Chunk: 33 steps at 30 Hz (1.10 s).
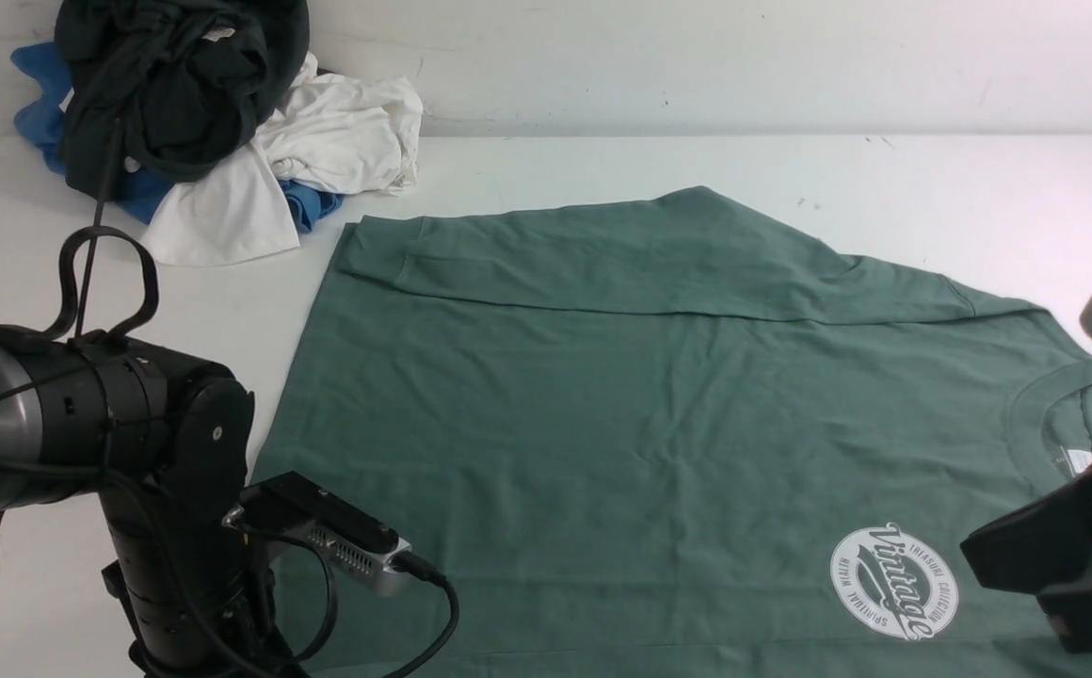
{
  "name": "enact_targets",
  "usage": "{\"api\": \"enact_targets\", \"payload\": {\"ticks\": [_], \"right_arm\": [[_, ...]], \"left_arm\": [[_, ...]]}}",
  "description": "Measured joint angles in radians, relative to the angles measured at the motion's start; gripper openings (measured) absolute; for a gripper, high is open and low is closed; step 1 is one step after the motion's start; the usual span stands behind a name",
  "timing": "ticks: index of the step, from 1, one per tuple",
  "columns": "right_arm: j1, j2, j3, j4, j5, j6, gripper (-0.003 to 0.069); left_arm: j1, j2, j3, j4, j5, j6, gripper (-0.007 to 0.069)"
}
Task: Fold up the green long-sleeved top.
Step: Use the left arm to clamp the cuff closest to it, then use the left arm to drag and place the cuff at the centered position on the left edge of the fabric
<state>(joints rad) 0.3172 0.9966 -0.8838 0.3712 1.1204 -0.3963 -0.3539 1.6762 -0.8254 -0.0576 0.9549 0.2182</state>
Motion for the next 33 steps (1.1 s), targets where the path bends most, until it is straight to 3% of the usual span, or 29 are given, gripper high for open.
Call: {"api": "enact_targets", "payload": {"ticks": [4, 6, 11, 19, 33], "right_arm": [[0.0, 0.0, 0.0, -0.001, 0.0, 0.0, -0.0017], [0.0, 0.0, 0.0, -0.001, 0.0, 0.0, -0.0017], [0.0, 0.003, 0.0, -0.026, -0.002, 0.0, -0.0017], [0.0, 0.065, 0.0, -0.133, -0.032, 0.079, -0.0017], [0.0, 0.299, -0.002, -0.269, -0.117, 0.204, -0.0017]], "left_arm": [[0.0, -0.02, 0.0, 0.0, 0.011, 0.0, 0.0037], [0.0, -0.05, -0.001, -0.002, 0.019, 0.0, 0.0019], [0.0, -0.156, -0.055, -0.004, 0.087, 0.0, 0.0013], [0.0, -0.19, -0.324, 0.031, 0.196, 0.007, 0.0013], [0.0, 0.145, -0.946, 0.133, 0.275, 0.03, 0.0013]]}}
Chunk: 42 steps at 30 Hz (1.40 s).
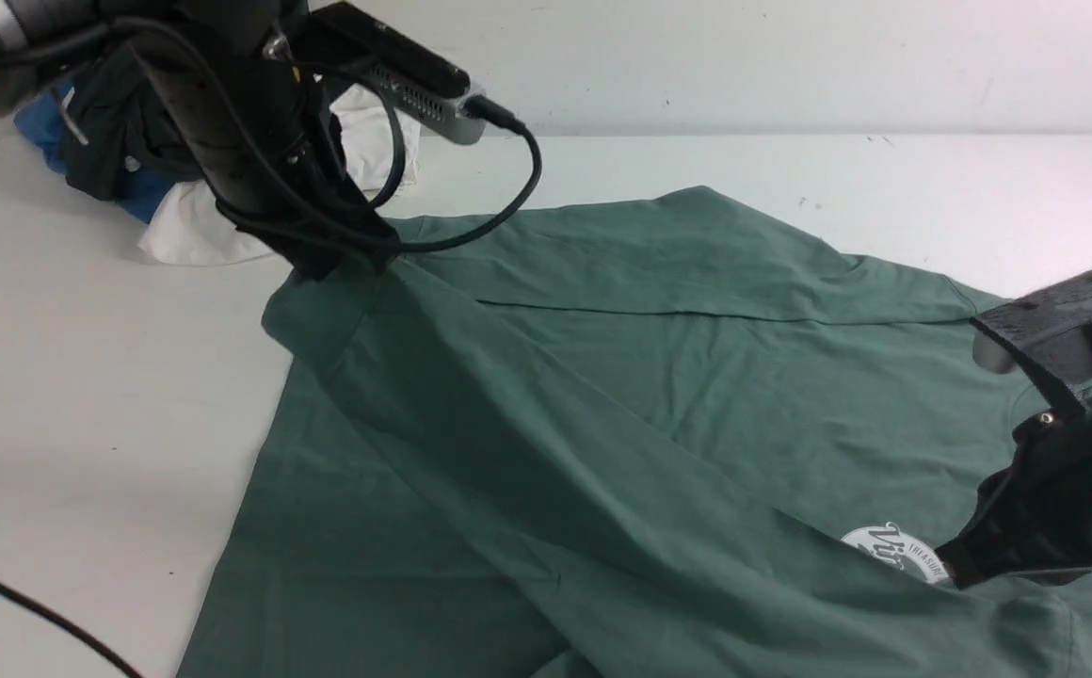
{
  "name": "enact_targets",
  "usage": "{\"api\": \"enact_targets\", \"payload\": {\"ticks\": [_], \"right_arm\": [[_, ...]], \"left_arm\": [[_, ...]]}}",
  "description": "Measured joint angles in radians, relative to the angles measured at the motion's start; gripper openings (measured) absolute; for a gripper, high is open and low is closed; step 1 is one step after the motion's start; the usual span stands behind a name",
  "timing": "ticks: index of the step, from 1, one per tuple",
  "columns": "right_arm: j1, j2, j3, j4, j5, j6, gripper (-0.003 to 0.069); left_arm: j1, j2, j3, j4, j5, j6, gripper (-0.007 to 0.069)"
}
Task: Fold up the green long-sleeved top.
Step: Use the left arm to drag and place the cuff at the centered position on the left edge of the fabric
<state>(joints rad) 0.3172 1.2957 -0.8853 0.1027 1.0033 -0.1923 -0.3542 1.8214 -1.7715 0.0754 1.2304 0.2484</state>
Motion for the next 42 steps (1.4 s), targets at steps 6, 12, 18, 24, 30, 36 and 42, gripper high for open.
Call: {"api": "enact_targets", "payload": {"ticks": [6, 12, 18, 24, 30, 36, 42], "right_arm": [[0.0, 0.001, -0.002, -0.011, 0.002, 0.003, -0.0017], [0.0, 0.001, -0.006, -0.021, 0.033, 0.02, -0.0017], [-0.015, 0.012, -0.007, -0.094, -0.009, 0.102, -0.0004], [-0.132, 0.067, -0.007, -0.124, -0.022, 0.147, 0.0113], [-0.172, 0.164, -0.007, -0.089, -0.027, 0.136, 0.0302], [-0.172, 0.3, 0.01, -0.117, -0.054, 0.183, 0.0402], [-0.172, 0.348, 0.026, -0.159, -0.106, 0.234, 0.0398]], "left_arm": [[0.027, 0.127, -0.107, -0.003, 0.001, 0.0, 0.0013], [0.115, 0.219, -0.114, -0.065, 0.002, 0.0, 0.0013], [0.134, 0.224, -0.116, -0.128, 0.002, 0.047, 0.0013], [0.134, 0.227, -0.119, -0.138, 0.002, 0.056, 0.0013], [0.134, 0.229, -0.119, -0.138, 0.002, 0.057, 0.0013], [0.134, 0.229, -0.119, -0.138, 0.002, 0.075, 0.0013], [0.134, 0.229, -0.119, -0.139, 0.002, 0.082, 0.0013]]}}
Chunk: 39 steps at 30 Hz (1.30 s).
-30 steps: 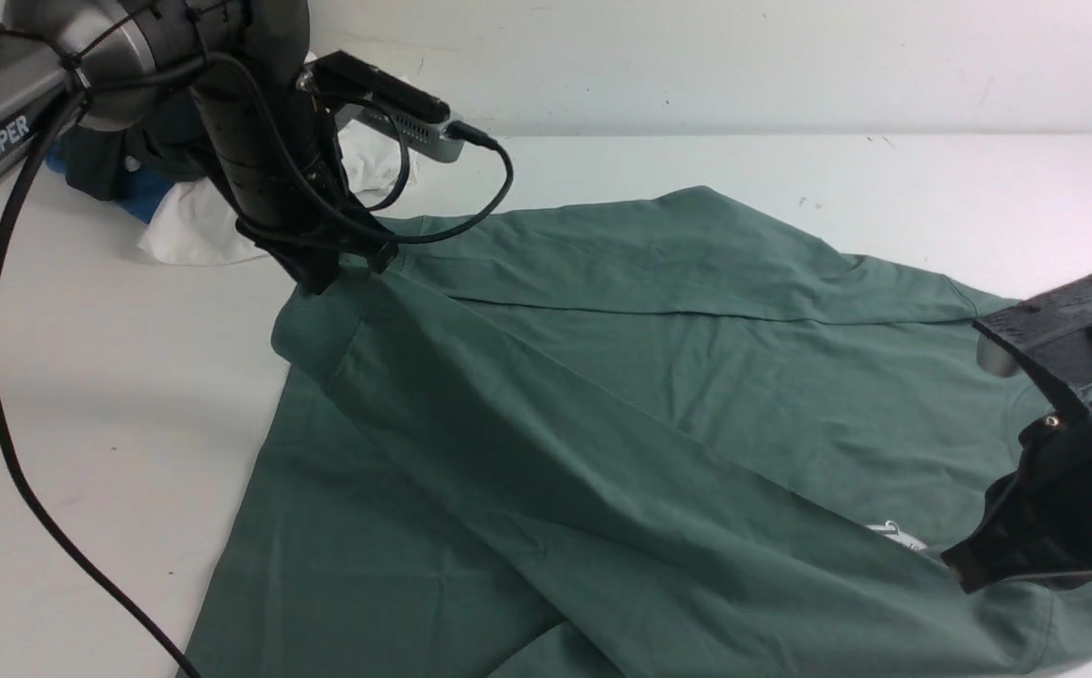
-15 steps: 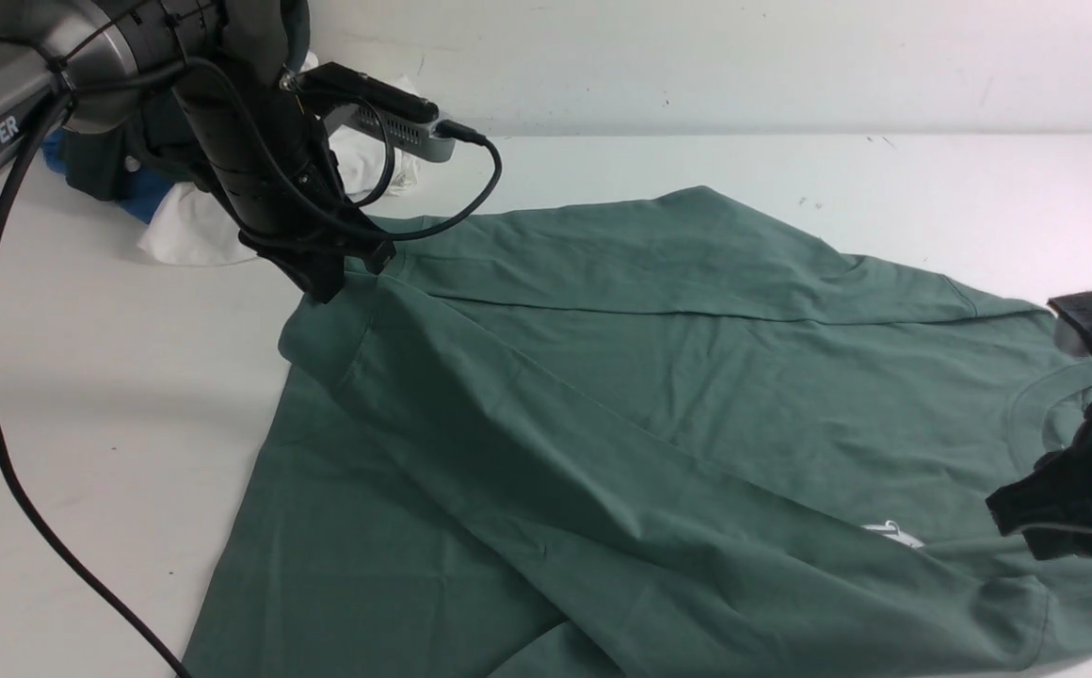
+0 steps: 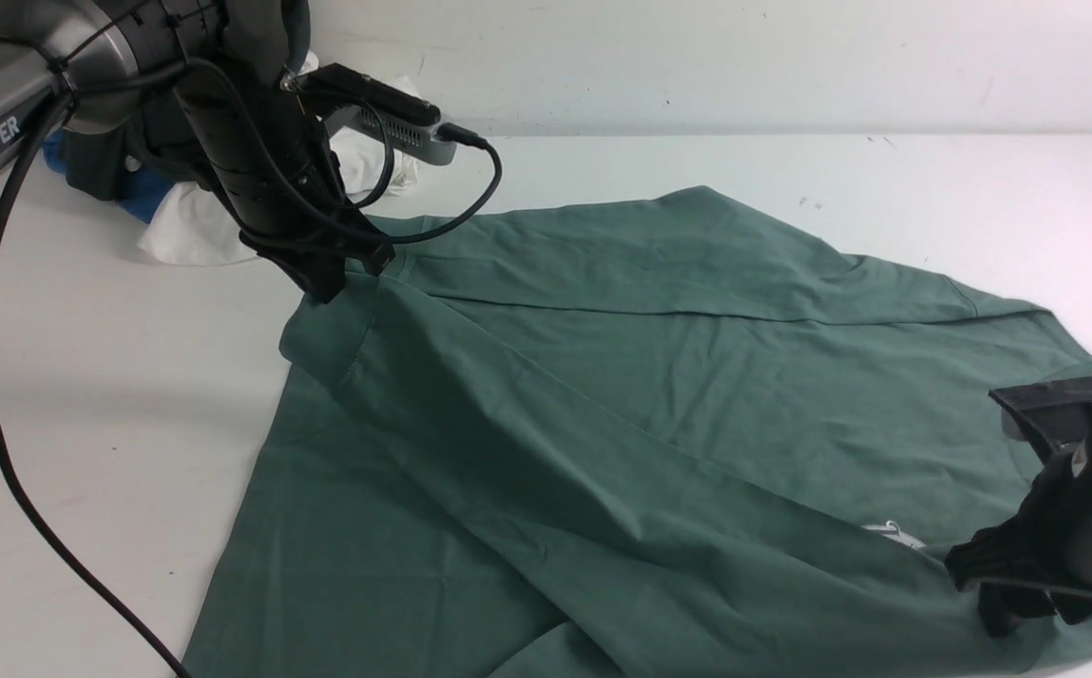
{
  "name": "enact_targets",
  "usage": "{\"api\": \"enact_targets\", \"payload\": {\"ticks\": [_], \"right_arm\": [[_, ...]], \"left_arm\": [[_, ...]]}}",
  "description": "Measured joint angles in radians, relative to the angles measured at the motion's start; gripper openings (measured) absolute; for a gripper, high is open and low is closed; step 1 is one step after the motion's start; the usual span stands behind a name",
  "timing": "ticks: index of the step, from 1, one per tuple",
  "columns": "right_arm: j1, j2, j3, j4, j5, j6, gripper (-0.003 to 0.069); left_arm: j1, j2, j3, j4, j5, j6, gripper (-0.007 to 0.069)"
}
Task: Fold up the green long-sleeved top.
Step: Use the left arm to drag and place the cuff at the centered position on the left edge of the fabric
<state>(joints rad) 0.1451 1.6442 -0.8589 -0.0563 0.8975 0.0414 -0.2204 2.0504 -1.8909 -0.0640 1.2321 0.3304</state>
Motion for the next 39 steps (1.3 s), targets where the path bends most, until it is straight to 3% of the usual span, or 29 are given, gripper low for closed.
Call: {"api": "enact_targets", "payload": {"ticks": [3, 9, 12, 23, 39], "right_arm": [[0.0, 0.004, 0.0, 0.0, -0.005, 0.002, 0.037], [0.0, -0.027, 0.0, -0.003, 0.028, 0.001, 0.0106], [0.0, -0.081, 0.0, -0.003, 0.059, 0.0, 0.0027], [0.0, -0.199, -0.021, -0.003, 0.182, -0.041, 0.002], [0.0, -0.173, -0.282, -0.003, 0.239, -0.052, 0.002]], "left_arm": [[0.0, 0.0, 0.0, 0.0, 0.0, 0.0, 0.0013], [0.0, 0.0, 0.0, 0.0, 0.0, 0.0, 0.0013], [0.0, 0.0, 0.0, -0.001, 0.0, 0.0, 0.0013], [0.0, -0.039, -0.009, -0.001, 0.001, 0.003, 0.0013], [0.0, -0.04, -0.105, 0.006, 0.004, 0.003, 0.0013]]}}
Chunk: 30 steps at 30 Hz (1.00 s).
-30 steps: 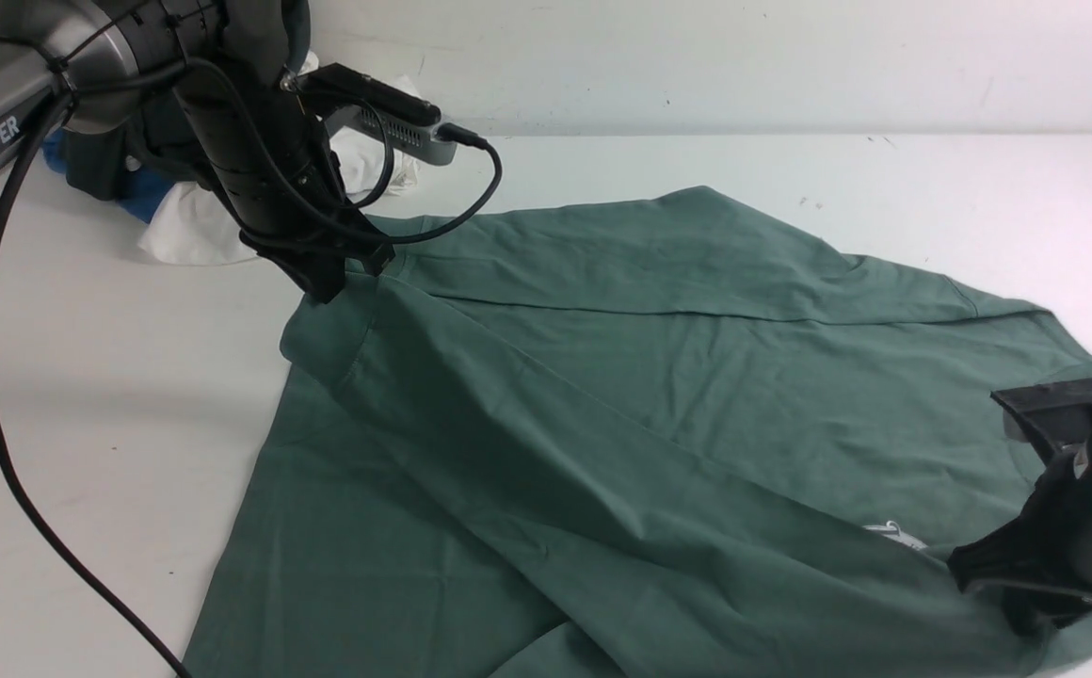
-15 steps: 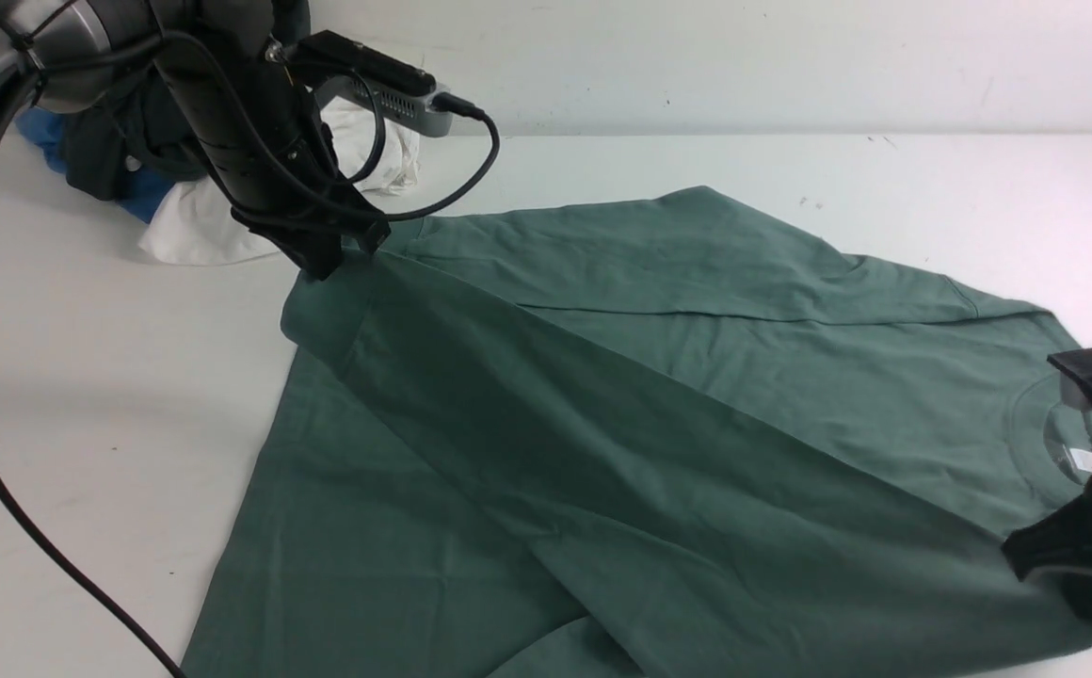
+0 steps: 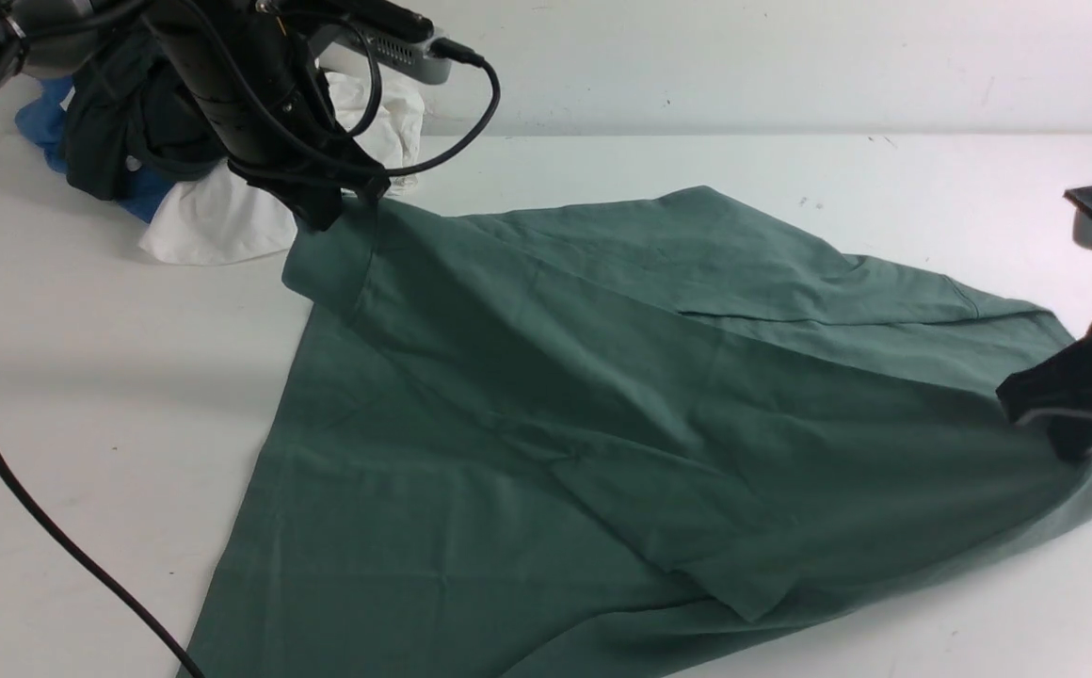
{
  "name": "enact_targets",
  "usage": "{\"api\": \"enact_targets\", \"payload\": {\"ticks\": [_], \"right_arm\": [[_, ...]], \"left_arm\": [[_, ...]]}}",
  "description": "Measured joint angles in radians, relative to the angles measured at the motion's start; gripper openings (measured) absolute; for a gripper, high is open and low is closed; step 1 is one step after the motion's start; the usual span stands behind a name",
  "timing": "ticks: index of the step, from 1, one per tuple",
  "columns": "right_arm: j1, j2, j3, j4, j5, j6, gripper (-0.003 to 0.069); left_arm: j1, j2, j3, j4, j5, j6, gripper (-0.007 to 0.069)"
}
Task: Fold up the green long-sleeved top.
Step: Use the left arm to drag and place the cuff at the centered position on the left edge of the fabric
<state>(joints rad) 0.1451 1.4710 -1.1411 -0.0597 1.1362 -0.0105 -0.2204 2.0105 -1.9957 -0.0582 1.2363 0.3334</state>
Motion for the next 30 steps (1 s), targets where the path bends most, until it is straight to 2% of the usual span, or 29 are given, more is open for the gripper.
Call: {"api": "enact_targets", "payload": {"ticks": [15, 30], "right_arm": [[-0.022, 0.221, -0.149, -0.021, -0.043, -0.007, 0.0021], [-0.06, 0.361, -0.15, -0.014, -0.101, -0.007, 0.0043]], "left_arm": [[0.076, 0.009, -0.003, 0.009, 0.001, -0.018, 0.0013], [0.077, 0.165, -0.003, -0.004, -0.052, -0.022, 0.0013]]}}
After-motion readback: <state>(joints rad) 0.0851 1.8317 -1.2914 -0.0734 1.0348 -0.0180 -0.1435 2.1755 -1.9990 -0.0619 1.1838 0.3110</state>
